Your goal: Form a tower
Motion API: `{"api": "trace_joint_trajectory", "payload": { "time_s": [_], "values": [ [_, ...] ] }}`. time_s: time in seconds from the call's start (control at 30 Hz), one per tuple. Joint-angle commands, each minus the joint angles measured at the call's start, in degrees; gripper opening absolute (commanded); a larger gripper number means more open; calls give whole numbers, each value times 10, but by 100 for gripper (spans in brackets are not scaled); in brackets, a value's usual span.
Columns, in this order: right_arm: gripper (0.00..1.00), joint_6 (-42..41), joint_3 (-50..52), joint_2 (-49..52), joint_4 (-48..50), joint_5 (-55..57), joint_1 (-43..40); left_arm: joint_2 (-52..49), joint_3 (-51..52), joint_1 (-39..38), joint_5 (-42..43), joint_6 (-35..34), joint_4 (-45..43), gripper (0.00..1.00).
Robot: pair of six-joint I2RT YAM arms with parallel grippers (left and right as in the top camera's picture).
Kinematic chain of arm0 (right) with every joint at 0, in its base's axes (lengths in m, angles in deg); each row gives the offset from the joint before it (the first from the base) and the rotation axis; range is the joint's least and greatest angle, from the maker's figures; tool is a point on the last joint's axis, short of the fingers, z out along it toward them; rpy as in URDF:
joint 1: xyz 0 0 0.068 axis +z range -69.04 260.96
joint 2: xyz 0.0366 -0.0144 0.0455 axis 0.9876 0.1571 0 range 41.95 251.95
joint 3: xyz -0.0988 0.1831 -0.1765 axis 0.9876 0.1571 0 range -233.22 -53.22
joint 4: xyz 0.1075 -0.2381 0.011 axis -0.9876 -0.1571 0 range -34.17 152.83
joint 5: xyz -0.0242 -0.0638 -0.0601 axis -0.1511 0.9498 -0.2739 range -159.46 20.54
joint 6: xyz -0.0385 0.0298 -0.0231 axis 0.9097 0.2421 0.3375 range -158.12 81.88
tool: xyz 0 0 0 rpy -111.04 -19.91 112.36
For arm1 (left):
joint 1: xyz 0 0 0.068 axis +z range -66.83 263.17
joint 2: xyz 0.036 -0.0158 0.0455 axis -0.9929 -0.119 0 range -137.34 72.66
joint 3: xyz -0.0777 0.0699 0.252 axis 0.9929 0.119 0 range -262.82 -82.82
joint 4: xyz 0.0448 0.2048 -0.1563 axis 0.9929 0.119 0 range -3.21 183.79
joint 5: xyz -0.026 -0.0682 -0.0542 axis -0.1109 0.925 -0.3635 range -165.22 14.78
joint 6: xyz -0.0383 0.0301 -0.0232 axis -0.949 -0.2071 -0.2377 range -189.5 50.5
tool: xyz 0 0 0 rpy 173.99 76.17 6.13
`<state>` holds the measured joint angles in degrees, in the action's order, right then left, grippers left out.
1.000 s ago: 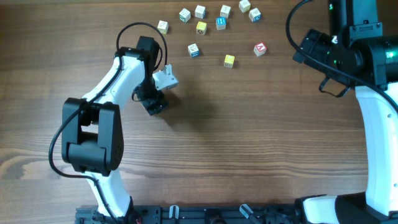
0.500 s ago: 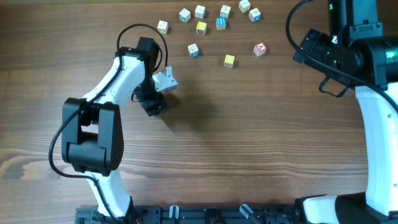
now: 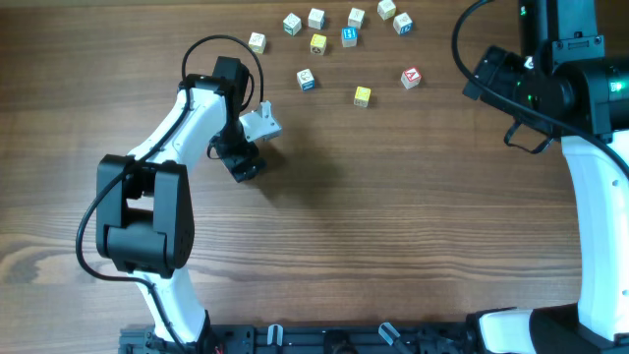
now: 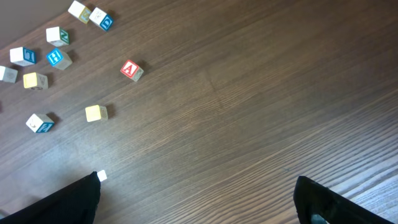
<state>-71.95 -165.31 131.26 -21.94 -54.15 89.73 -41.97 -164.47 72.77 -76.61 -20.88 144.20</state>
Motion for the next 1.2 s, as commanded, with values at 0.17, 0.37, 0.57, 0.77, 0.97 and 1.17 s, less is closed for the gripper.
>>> {"api": "trace_joint_trajectory", "payload": {
  "time_s": [0.17, 0.37, 0.57, 0.77, 0.97, 1.17],
  "values": [
    [100, -7, 2, 6, 2, 12, -3, 14, 0, 4, 14, 7, 5, 95],
    [100, -7, 2, 6, 2, 12, -3, 3, 1, 5, 14, 7, 9, 95],
    [100, -7, 2, 6, 2, 12, -3, -25, 1, 5, 13, 7, 9, 98],
    [100, -7, 2, 6, 2, 12, -3, -25, 1, 5, 2, 7, 10, 85],
    [100, -7, 2, 6, 2, 12, -3, -25, 1, 5, 2, 7, 10, 64],
    [100, -7, 2, 6, 2, 12, -3, -25, 1, 5, 2, 7, 18, 58]
  ]
}}
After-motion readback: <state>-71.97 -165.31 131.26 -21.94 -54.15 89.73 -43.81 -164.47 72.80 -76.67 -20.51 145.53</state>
